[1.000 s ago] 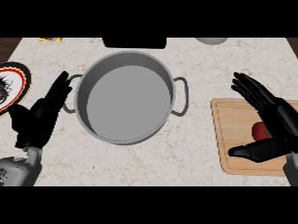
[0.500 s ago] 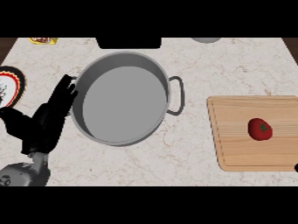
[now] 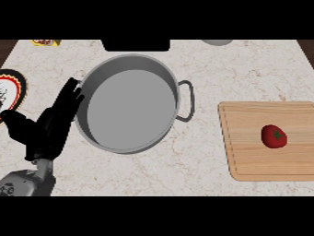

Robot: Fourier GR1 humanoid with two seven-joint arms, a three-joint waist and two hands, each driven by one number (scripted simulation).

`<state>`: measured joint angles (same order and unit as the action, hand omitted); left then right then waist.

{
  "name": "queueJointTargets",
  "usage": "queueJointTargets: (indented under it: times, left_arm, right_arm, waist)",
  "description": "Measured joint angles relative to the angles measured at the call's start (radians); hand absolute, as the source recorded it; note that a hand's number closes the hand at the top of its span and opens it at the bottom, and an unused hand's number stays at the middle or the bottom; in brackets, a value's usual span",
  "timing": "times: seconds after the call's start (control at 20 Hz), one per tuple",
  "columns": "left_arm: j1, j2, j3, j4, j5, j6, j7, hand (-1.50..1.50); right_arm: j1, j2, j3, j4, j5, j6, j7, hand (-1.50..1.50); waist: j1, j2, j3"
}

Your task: Pick the tomato from the cutting board and place it in the pot

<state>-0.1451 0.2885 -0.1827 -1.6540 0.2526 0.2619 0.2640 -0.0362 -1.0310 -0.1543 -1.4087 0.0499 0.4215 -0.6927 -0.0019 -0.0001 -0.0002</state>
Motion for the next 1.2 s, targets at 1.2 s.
queueJointTargets:
  times: [1.2]
  left_arm:
    - [-0.011,-0.079,0.035,0.009,-0.076,-0.033,0.024,0.00]
  right_arm:
    - [-0.107,0.100,0.169,-0.079,0.363,0.160,0.399,-1.50]
  waist:
    - [0.003,0.000,0.000]
